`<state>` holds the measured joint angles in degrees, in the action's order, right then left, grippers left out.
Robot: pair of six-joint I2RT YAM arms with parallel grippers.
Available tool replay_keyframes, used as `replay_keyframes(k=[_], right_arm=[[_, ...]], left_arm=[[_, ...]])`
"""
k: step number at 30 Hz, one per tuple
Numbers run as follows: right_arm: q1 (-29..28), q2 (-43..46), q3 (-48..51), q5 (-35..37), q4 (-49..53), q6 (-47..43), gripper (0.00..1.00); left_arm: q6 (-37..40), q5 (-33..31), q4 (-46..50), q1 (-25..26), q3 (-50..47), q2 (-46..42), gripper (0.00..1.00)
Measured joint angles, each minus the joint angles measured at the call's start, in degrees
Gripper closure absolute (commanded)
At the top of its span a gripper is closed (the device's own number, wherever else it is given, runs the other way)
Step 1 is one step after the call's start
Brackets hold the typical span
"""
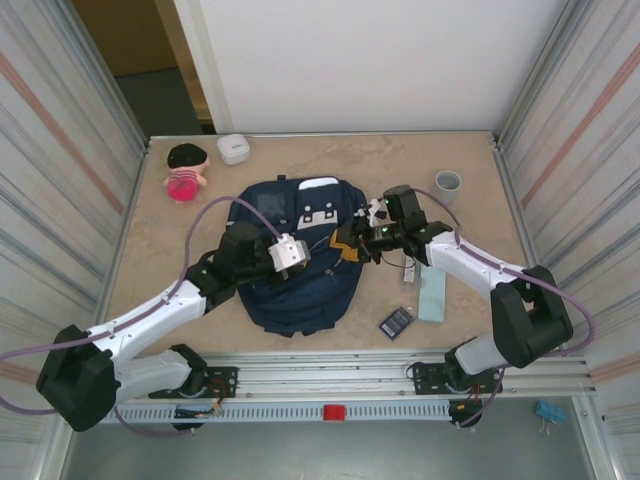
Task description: Pack books, pencil case, and school supplies into a backpack
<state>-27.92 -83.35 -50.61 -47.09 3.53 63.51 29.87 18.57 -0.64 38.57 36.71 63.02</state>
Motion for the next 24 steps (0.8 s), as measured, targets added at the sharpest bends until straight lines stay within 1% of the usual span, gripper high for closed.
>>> replay_keyframes(k=[1, 3, 4, 5, 8, 11, 13, 15, 18, 21, 24], right_arm=[[-0.44, 0.02, 0.55, 0.87, -1.14, 1.66, 0.93], [-1.27, 0.02, 1.49, 2.64, -3.21, 4.61, 0.99], [-1.68, 0.13, 2.03, 3.98, -4.44, 5.73, 1.0], [-1.97, 0.35, 2.47, 5.11, -5.29, 6.75, 1.0], [-3.02, 2.01, 3.85, 8.92, -7.78, 9.77, 1.0], [-4.26, 3.69, 4.37, 12.57, -9.55, 12.52, 1.0], [-5.16, 4.44, 4.39, 14.4, -10.29, 13.53, 1.0], [-6.01, 5.14, 4.39, 16.26, -10.82, 14.36, 1.0], [-6.93, 6.19, 4.7, 18.23, -11.23, 15.37, 1.0], [-7.45, 7.04, 4.94, 19.54, -10.93, 15.61, 1.0], [-7.76, 7.85, 5.05, 20.44, -10.69, 15.63, 1.0]], left_arm=[[-0.74, -1.01, 1.36, 0.85, 0.46, -0.39, 0.64], [-3.58, -4.17, 4.57, 4.0, 2.56, -1.66, 0.58], [-5.73, -6.73, 6.64, 6.21, 4.28, -2.6, 0.56], [-7.67, -9.18, 8.39, 7.93, 5.9, -3.45, 0.56], [-16.55, -19.65, 15.45, 14.49, 12.55, -5.92, 0.56], [-28.26, -30.32, 23.15, 21.7, 18.82, -6.54, 0.56], [-36.44, -36.11, 28.37, 26.75, 22.27, -5.01, 0.54], [-45.88, -41.42, 34.58, 31.93, 26.21, -0.85, 0.53], [-58.58, -47.06, 41.64, 36.33, 31.85, 8.17, 0.53], [-71.06, -51.06, 48.57, 37.83, 36.11, 17.75, 0.54], [-81.48, -53.77, 54.29, 37.94, 38.21, 23.39, 0.53]])
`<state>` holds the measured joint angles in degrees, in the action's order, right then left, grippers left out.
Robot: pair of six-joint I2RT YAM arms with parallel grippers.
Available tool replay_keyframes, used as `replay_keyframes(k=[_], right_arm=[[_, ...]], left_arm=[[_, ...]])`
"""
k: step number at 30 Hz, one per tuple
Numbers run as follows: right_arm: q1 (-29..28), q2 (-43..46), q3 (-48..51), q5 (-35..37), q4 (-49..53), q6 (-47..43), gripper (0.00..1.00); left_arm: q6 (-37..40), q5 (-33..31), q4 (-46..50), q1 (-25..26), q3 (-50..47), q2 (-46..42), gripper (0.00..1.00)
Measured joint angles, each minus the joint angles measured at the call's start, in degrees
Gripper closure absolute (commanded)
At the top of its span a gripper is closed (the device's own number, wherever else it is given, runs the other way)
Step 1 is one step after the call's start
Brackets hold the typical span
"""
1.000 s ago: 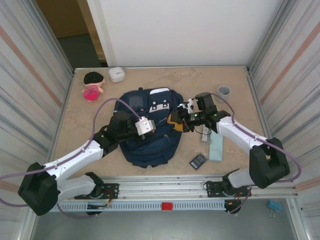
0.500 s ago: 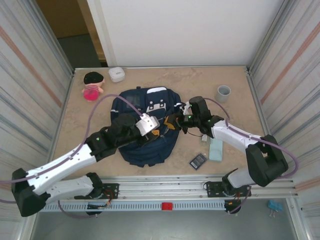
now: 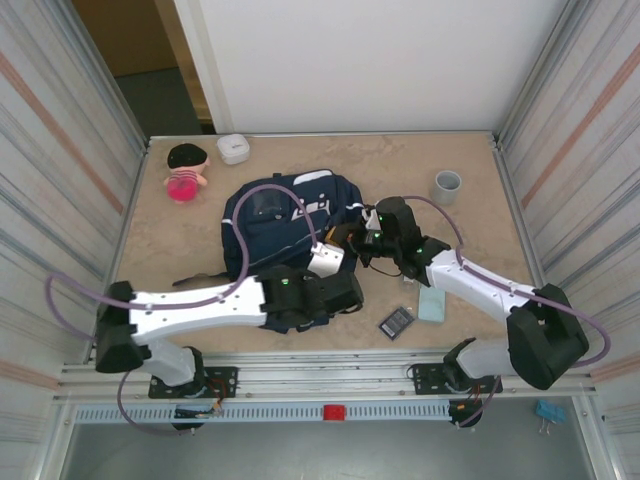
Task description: Pack books, pencil case, and school supplies into a backpack
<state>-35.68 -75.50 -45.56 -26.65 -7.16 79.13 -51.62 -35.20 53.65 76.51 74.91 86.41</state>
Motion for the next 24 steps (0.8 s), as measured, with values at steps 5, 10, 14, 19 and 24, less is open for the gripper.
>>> replay_keyframes(k=[5, 10, 14, 19, 24], right_arm=[[-0.11, 1.64, 0.22, 0.09, 0.35, 0.0, 1.0], [-0.22, 2.6, 1.36, 0.07, 0.33, 0.15, 1.0], [-0.33, 2.67, 1.68, 0.02, 0.33, 0.17, 1.0], [-0.31, 2.73, 1.7, 0.09, 0.28, 0.17, 1.0], [-0.31, 2.73, 1.7, -0.22, 0.37, 0.17, 1.0]], left_arm=[[-8.35, -2.71, 2.1, 0.0, 1.16, 2.49, 0.51], [-9.66, -3.76, -0.59, -0.04, 1.7, 2.99, 0.47], [-8.61, -3.85, -4.28, -0.46, 1.7, 2.99, 0.46], [-9.97, -2.01, -4.92, -2.62, 1.92, 3.65, 0.54], [-12.92, -0.57, -3.87, -3.58, 2.56, 6.21, 0.6]])
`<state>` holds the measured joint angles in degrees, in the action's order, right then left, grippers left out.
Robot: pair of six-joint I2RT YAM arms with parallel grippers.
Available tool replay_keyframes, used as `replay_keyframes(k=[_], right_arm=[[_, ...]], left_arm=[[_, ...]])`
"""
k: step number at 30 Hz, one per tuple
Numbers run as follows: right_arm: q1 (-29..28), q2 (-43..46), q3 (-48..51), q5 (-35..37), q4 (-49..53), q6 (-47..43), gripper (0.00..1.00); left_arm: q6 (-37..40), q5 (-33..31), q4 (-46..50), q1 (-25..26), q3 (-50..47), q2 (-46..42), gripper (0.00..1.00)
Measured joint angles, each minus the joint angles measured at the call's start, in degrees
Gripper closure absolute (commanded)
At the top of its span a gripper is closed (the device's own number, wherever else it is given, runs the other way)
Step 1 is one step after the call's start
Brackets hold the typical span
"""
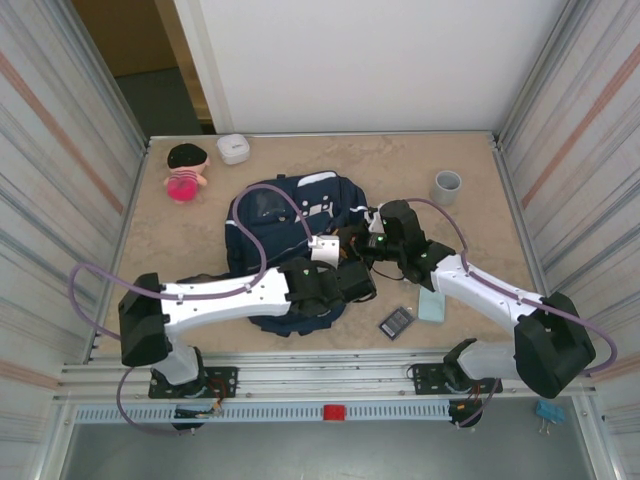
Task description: Pack books, pencil case, and school supplies into a backpack
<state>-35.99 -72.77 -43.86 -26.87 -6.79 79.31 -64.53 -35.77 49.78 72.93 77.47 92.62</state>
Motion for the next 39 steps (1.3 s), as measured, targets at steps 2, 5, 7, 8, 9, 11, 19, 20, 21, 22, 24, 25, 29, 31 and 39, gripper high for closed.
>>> replay_keyframes(k=[2, 5, 7, 8, 9, 11, 19, 20, 21, 22, 24, 25, 29, 31, 39], right_arm=[[0.0, 0.0, 0.0, -0.15, 0.04, 0.0, 1.0], [0.02, 0.04, 0.0, -0.2, 0.46, 0.0, 1.0], [0.42, 0.07, 0.0, -0.48, 0.9, -0.02, 1.0], [0.81, 0.09, 0.0, -0.87, 1.16, -0.07, 1.0], [1.22, 0.13, 0.0, -1.25, 1.42, -0.07, 1.0], [2.29, 0.33, 0.0, -2.03, 2.34, -0.26, 1.0], [8.81, 2.08, 0.0, -7.04, 6.05, -2.58, 1.0], [10.05, 2.38, 0.0, -7.74, 6.84, -3.26, 1.0], [11.63, 2.78, 0.0, -8.46, 7.61, -3.85, 0.99], [13.11, 3.13, 0.0, -9.16, 8.31, -4.48, 0.88], [14.93, 3.76, 0.0, -9.88, 9.27, -4.92, 0.63], [15.28, 4.15, 0.0, -9.88, 9.49, -5.05, 0.56], [12.35, 6.69, 0.81, -8.92, 9.22, -4.37, 0.46], [9.4, 9.14, 2.71, -7.63, 8.85, -3.04, 0.44], [0.5, 8.96, 5.51, -1.51, 6.67, 1.42, 0.45]], left_arm=[[-0.85, 0.24, 0.11, -0.39, 0.15, 0.83, 0.67], [-1.62, 0.7, 0.81, -0.85, 0.15, 1.16, 0.78], [-1.92, 0.98, 1.27, -0.98, 0.15, 1.14, 0.85], [-2.12, 1.11, 1.29, -0.98, 0.15, 1.11, 0.9], [-2.25, 1.33, 1.33, -0.98, 0.11, 1.07, 0.93], [-2.49, 1.68, 0.96, -0.98, -0.39, 0.61, 1.0], [-1.7, 3.37, -1.68, -0.98, -6.36, -5.05, 1.0], [-1.22, 3.41, -2.23, -0.98, -7.8, -6.23, 1.0], [-0.44, 3.52, -2.95, -1.01, -9.35, -7.54, 1.0], [0.57, 3.78, -4.04, -1.16, -11.34, -9.14, 1.0], [3.45, 4.72, -7.87, -1.86, -15.41, -12.46, 1.0], [5.14, 5.38, -10.71, -2.4, -17.62, -14.23, 1.0], [10.97, 8.04, -19.71, -4.55, -23.23, -18.8, 1.0], [13.66, 9.09, -22.75, -5.03, -23.52, -19.04, 1.0], [19.76, 13.03, -31.36, -5.11, -24.3, -19.02, 1.0]])
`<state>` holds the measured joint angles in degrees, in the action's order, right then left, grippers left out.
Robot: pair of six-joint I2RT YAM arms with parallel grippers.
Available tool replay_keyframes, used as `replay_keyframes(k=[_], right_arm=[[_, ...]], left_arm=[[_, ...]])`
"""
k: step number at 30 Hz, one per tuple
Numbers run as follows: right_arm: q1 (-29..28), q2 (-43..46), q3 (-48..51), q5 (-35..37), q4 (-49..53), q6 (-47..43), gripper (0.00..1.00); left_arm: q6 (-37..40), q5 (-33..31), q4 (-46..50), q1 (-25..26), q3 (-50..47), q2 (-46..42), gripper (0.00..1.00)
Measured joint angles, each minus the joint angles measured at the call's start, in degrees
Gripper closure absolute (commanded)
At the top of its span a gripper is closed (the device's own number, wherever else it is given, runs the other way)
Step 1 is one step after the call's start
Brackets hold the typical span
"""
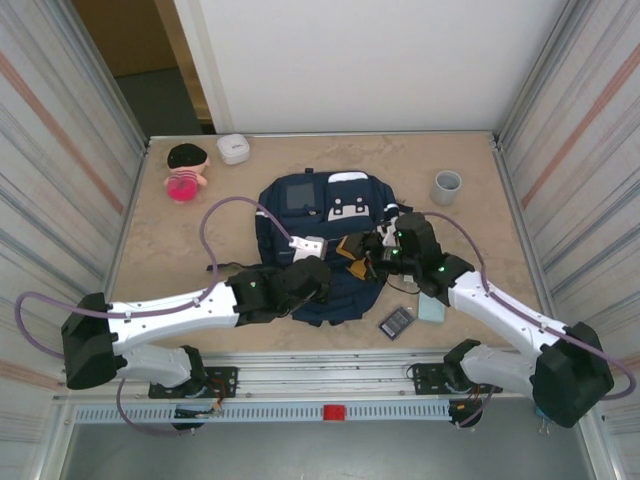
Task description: Pack books, pencil case, and school supplies into a backpack
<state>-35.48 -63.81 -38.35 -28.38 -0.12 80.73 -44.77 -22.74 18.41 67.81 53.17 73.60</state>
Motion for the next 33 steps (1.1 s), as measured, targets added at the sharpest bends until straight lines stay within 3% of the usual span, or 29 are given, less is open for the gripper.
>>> replay_keyframes(k=[2, 5, 8, 13, 21, 26, 33], right_arm=[[-0.92, -2.05, -0.11, 0.63, -1.6, 0.31, 0.51], [-1.14, -6.25, -1.7, 1.16, -2.21, -0.13, 0.84], [-0.46, -9.31, -4.83, -0.24, -1.55, -1.55, 1.0], [4.09, -9.22, -9.77, -6.19, 2.91, -7.98, 1.0], [12.22, -8.48, -20.98, -18.4, 19.32, -23.23, 1.0], [13.4, -8.5, -22.62, -22.08, 24.74, -28.44, 1.0], [13.77, -13.31, -25.68, -24.83, 24.04, -30.84, 1.0]], left_arm=[[0.57, 0.5, -0.85, 0.0, -0.55, 0.0, 1.0], [1.18, 0.7, -1.27, -0.07, -1.49, -0.15, 1.0], [1.03, 0.39, -0.07, -1.03, -1.57, -1.01, 1.0], [0.24, 0.46, 3.56, -5.2, -3.26, -6.14, 1.0], [2.93, 2.36, 5.38, -16.85, -8.81, -11.98, 1.0], [6.08, 6.14, 2.16, -22.67, -9.11, -12.63, 1.0], [11.45, 13.62, -5.55, -29.81, -12.46, -13.05, 1.0]])
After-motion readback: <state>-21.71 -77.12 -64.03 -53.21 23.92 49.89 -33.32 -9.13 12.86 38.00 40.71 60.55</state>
